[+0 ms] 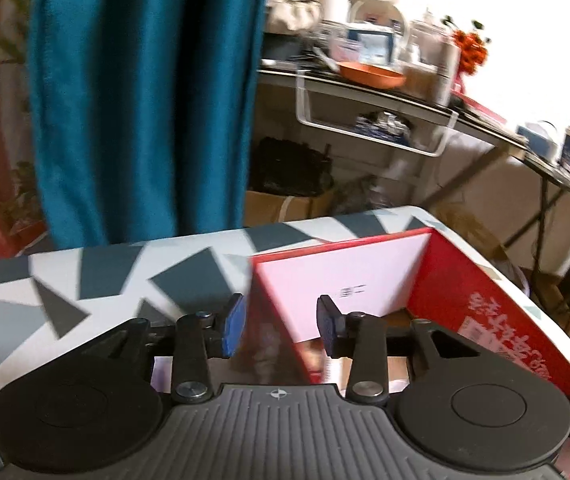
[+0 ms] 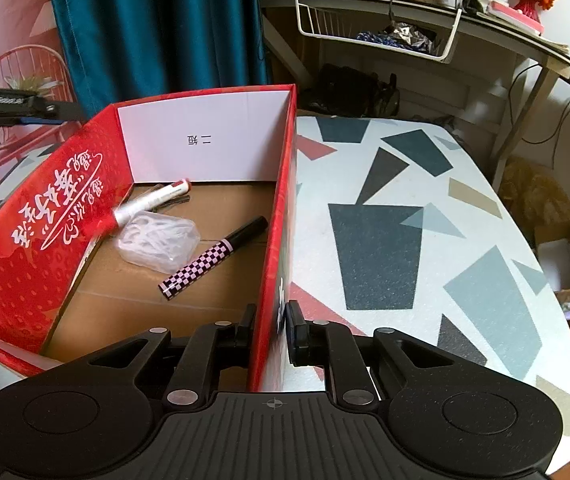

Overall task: Organize rigid objects
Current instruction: 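Carry the white marker into the red box and release it, then move the left tool to the dark red cylindrical tube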

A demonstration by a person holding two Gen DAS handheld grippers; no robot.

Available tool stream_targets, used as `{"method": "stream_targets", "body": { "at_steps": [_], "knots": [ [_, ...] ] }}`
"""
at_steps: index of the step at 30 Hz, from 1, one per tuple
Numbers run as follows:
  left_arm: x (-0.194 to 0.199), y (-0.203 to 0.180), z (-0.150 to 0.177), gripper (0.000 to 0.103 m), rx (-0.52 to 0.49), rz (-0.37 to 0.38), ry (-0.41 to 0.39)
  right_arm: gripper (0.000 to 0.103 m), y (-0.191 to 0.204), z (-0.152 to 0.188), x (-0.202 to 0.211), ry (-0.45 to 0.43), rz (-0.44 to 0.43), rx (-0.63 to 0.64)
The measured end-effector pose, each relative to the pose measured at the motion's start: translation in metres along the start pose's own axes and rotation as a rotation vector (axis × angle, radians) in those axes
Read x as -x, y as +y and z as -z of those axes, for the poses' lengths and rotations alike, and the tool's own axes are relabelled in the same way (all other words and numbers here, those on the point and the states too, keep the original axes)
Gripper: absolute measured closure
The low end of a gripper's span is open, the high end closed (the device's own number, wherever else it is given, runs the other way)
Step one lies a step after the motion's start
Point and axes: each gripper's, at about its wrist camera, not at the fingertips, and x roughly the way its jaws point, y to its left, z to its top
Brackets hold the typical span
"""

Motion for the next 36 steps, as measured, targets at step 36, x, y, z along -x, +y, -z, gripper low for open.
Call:
{"method": "stream_targets", "body": {
  "at_steps": [36],
  "knots": [
    [0.008,0.039,0.120,0.079,0.127,-0.153,0.258,0.087,-0.001,0.001,-0.001,0.000,-0.008,-0.011]
  ]
}}
